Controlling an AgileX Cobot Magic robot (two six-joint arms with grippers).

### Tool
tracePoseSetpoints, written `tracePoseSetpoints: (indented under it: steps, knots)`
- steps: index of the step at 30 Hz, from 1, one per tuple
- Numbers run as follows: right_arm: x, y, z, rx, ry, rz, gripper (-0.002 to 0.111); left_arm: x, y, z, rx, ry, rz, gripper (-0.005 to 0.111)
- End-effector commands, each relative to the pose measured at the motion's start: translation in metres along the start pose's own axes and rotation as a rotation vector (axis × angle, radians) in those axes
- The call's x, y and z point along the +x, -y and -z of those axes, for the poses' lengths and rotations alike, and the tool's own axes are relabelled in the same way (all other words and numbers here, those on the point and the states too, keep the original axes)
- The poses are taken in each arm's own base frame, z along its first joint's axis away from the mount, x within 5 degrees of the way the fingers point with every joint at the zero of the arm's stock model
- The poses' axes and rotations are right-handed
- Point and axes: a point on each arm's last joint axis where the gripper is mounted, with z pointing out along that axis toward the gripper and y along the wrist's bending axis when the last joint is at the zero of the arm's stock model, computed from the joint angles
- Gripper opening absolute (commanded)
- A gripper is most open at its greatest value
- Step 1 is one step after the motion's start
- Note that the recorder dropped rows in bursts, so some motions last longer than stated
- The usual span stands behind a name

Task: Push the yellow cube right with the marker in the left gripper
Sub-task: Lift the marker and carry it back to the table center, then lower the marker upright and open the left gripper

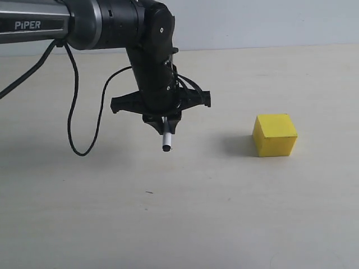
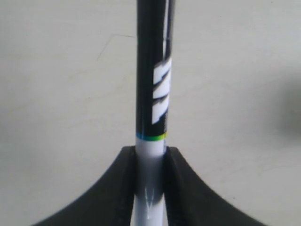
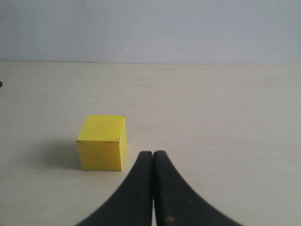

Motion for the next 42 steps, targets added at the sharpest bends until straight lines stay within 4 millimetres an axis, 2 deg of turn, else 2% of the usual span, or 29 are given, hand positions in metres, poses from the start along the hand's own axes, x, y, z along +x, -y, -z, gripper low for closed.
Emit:
tracePoseSetpoints:
  steps: [1,10,15,30,31,33,35,39,42]
  knots:
    - [0.0,0.001,0.0,0.008,0.011,0.0,0.0,-0.003,-0.004,0.0,-0.026,-0.038,0.016,0.0]
    - [0.0,0.001,0.0,0.008,0.011,0.0,0.0,-0.003,-0.001,-0.036,-0.052,-0.133,0.038,0.0]
    - [0.0,0.001,0.0,0.008,0.009,0.0,0.0,-0.001,-0.002,-0.05,-0.062,-0.16,0.041,0.0]
    - [0.001,0.0,0.0,0.008,0.007,0.0,0.0,-0.002,-0.001,-0.053,-0.054,-0.146,0.04,0.001]
    - [0.001,0.0,0.0,0.008,0.007,0.0,0.0,-0.002,-0.001,-0.053,-0.054,-0.146,0.04,0.003]
    - [0.001,0.0,0.0,0.008,0.007,0.0,0.0,-0.002,-0.001,-0.053,-0.054,-0.146,0.044,0.015]
    - [0.001,0.0,0.0,0.008,0.007,0.0,0.0,-0.002,-0.001,-0.053,-0.056,-0.148,0.047,0.034]
    - [0.001,0.0,0.0,0.008,0.007,0.0,0.0,-0.002,-0.001,-0.053,-0.058,-0.151,0.047,0.059]
    - [0.001,0.0,0.0,0.007,0.004,0.0,0.0,-0.002,-0.001,-0.053,-0.057,-0.152,0.035,0.071]
